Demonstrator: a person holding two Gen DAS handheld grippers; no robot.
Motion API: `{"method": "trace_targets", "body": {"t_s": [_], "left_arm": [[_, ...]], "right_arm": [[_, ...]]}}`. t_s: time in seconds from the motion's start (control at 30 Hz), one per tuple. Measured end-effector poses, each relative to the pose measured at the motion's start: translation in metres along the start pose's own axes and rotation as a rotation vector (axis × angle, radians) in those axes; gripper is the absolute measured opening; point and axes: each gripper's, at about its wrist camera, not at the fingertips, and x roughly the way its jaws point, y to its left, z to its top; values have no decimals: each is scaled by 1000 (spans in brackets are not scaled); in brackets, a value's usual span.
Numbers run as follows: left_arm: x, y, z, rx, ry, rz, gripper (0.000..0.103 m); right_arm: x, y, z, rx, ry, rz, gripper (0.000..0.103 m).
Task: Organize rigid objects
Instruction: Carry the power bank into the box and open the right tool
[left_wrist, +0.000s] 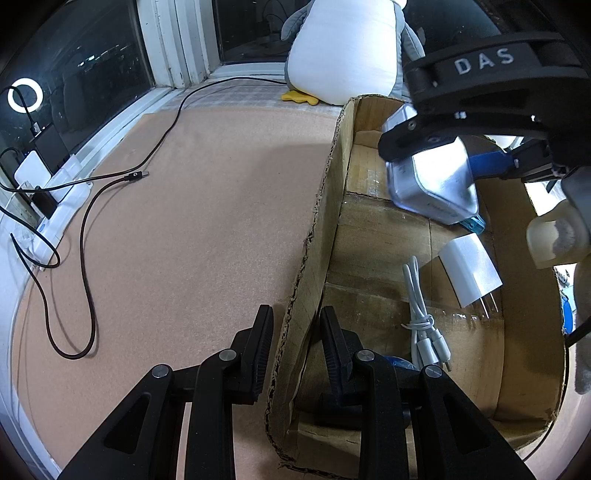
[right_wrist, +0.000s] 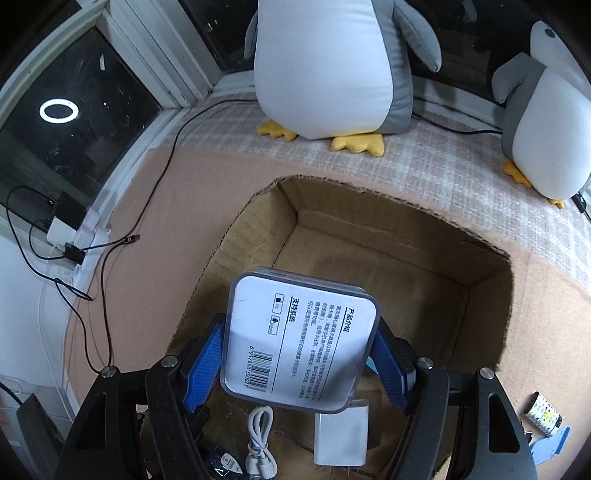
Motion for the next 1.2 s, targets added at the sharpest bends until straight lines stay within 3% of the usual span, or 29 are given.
{"method": "trace_targets", "body": {"t_s": [0.67, 1.2], "left_arm": [[1, 1, -2, 4, -3, 5, 28], [0, -2, -4, 14, -4, 19, 28]], "right_arm": [[-8, -10, -2, 22, -11, 19, 73], [-85, -58, -33, 91, -120, 59, 73]]}}
